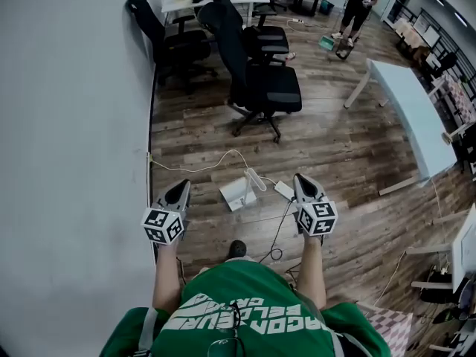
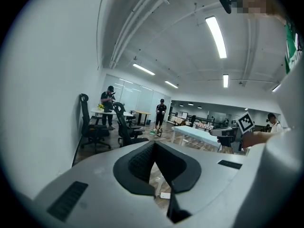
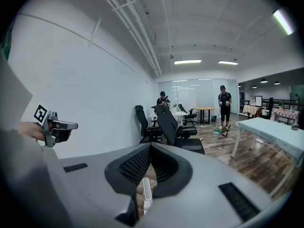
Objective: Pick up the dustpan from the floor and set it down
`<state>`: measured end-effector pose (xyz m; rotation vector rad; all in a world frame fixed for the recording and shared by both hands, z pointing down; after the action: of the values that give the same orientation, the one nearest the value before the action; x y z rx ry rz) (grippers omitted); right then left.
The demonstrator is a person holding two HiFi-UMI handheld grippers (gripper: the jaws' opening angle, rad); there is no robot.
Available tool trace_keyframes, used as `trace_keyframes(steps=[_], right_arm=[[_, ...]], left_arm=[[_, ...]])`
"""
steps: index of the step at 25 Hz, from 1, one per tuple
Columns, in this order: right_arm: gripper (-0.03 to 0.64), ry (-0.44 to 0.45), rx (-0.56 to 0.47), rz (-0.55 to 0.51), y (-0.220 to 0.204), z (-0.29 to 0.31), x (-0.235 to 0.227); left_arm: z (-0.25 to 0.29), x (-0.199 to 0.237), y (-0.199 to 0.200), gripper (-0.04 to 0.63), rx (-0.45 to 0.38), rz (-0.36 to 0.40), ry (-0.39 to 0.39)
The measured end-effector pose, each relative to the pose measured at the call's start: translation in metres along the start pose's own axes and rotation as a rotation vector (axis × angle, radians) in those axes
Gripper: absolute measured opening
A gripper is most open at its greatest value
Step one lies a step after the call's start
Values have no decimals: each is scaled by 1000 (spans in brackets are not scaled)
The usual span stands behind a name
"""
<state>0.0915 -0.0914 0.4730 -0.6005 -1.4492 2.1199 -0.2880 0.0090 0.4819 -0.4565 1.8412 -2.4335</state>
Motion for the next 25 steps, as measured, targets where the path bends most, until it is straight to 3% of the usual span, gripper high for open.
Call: trace_keyframes(steps=[14,25], right_arm=[[8,81,72,6,-15,32,-35],[8,126,111,27,-25,72,-46]], left_arm=[[37,-22,-6,-6,29,-31,20],[66,-6,-28,-8,81,-73,23]])
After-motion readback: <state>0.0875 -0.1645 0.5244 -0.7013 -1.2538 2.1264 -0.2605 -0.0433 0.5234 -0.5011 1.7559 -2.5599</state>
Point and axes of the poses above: the fingertips, and each gripper's own axes: z forward along the fingers, x to its left, y out of its top, the point moved 7 cm from there along -z, backward along the fingers, and after that the axes turned 4 degrees about y, right-handed, at the moved point
